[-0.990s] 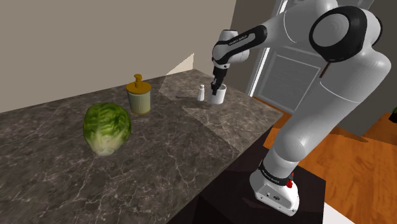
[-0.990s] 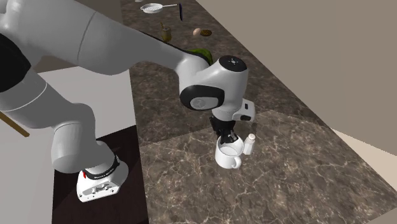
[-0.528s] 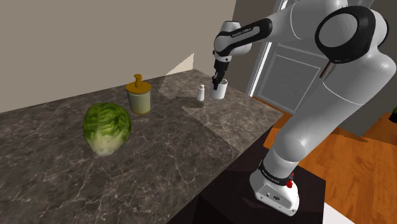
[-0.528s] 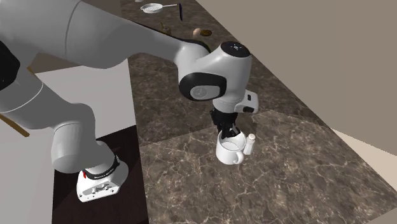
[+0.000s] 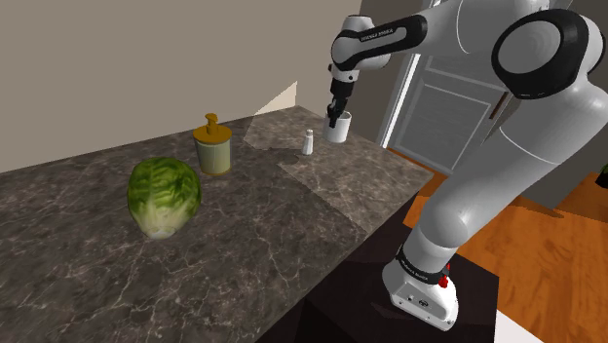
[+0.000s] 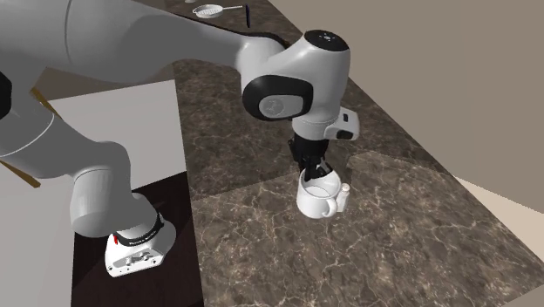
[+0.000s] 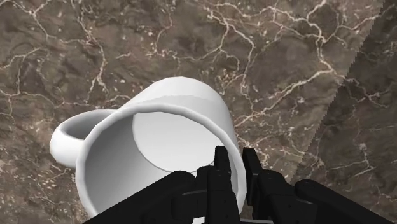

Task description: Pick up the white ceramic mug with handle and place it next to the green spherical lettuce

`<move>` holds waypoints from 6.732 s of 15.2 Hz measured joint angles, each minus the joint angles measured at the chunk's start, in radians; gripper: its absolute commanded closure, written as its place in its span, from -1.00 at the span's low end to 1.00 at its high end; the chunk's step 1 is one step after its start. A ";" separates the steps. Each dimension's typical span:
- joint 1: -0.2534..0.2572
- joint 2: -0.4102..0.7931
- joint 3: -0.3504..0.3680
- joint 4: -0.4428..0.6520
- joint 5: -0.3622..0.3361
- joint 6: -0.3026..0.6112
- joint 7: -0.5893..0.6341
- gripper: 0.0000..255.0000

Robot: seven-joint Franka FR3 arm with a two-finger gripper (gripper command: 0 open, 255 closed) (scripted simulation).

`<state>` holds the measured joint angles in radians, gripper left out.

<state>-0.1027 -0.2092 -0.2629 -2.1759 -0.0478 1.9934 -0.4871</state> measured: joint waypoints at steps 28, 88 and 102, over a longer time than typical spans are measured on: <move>0.054 -0.044 0.093 0.257 0.012 -0.303 0.130 1.00; 0.306 0.267 0.456 0.146 0.028 0.114 0.747 1.00; 0.309 0.326 0.455 0.081 0.012 0.237 0.760 1.00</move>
<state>0.2062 0.1170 0.1923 -2.0948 -0.0362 2.2306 0.2730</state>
